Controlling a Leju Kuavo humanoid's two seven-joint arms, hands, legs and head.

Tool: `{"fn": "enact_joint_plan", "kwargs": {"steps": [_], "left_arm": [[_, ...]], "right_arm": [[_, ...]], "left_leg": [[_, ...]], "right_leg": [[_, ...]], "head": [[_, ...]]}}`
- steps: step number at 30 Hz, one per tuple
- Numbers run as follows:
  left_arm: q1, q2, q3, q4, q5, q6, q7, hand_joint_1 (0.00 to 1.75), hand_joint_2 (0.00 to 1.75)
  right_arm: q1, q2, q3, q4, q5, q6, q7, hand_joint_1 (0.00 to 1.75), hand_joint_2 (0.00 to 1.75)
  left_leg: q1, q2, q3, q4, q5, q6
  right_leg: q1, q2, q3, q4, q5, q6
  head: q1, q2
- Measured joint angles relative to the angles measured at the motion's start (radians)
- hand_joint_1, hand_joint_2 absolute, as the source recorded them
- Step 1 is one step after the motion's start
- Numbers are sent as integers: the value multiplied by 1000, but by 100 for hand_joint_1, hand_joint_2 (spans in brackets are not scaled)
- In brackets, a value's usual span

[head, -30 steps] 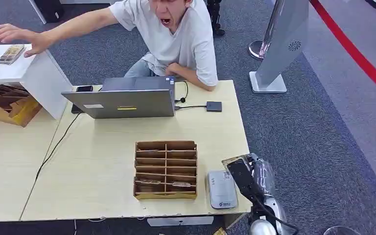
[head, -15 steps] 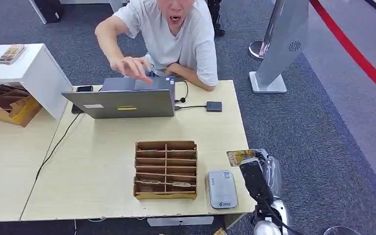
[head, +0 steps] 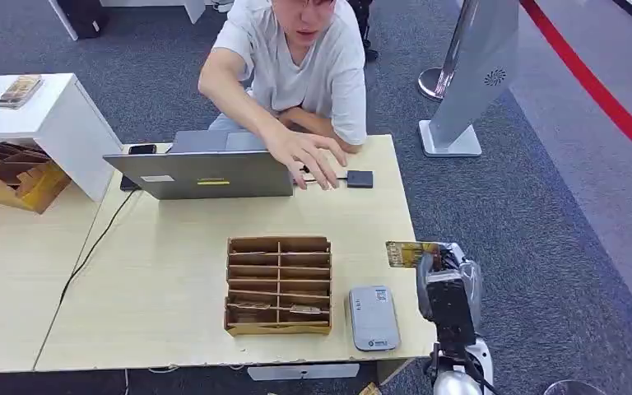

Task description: Pass the card to the sensor for recognition and then transmit it.

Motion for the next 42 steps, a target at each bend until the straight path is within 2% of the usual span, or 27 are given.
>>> {"fn": "enact_joint_plan", "kwargs": {"steps": [13,24,42], "left_arm": [[-7,0,-2,0,-17,-11,9,0,0],[-12,0,-4,0,-33,-30,9,0,0],[-13,0,-9,0,-33,-34,9,0,0]], "right_arm": [[-25,7,37,-10,-7,21,-7,175,175],[-90,7,79,38,17,76,55,175,175],[-121,7,116,72,55,86,77,175,175]], "left_leg": [[0,0,0,0,0,0],[0,0,0,0,1,0],[0,0,0,0,1,0]], "right_leg": [[0,0,0,0,0,0],[0,0,0,0,0,0],[0,0,0,0,0,0]], "head": [[0,0],[0,0],[0,0]]}}
